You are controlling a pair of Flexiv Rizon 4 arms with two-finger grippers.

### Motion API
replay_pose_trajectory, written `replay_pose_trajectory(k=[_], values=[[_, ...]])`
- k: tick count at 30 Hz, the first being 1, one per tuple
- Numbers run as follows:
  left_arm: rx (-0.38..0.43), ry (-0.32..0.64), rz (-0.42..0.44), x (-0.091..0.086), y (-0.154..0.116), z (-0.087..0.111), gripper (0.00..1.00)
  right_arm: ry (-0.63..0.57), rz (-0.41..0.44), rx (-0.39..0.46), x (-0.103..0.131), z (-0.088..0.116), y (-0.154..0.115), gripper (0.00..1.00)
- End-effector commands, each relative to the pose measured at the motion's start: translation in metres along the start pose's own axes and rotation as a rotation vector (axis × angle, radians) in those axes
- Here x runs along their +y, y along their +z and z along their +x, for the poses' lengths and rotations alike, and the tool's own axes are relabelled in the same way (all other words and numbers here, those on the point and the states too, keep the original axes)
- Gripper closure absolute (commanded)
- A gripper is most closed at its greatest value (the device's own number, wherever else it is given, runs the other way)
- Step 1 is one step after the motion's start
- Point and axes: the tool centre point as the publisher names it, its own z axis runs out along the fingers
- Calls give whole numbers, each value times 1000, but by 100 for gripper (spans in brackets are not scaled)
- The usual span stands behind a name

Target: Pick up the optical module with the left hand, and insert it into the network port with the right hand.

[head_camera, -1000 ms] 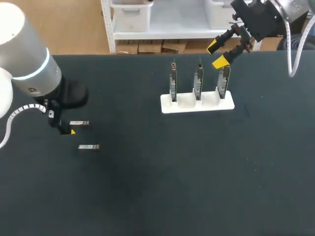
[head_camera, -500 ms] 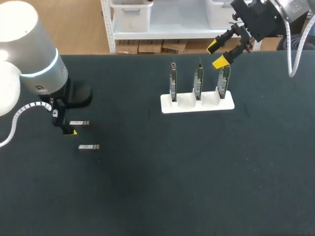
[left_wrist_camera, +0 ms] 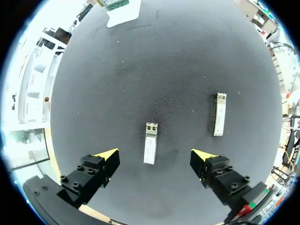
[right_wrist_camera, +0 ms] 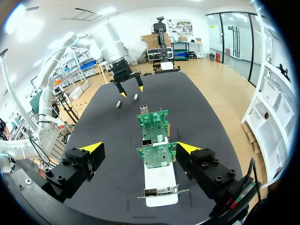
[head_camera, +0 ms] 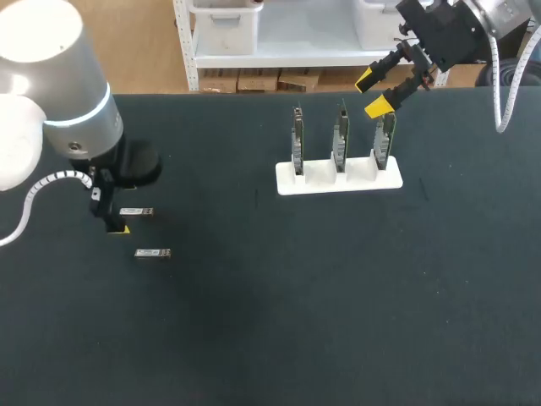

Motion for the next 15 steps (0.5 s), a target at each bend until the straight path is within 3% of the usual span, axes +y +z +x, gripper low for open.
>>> replay_pose_trajectory(k=[1,15], values=[[3,-5,16,5,-1,2,0,0,8,0,3,1,0,0],[7,6,55,4,2,-5,0,0,8,0,3,1,0,0]])
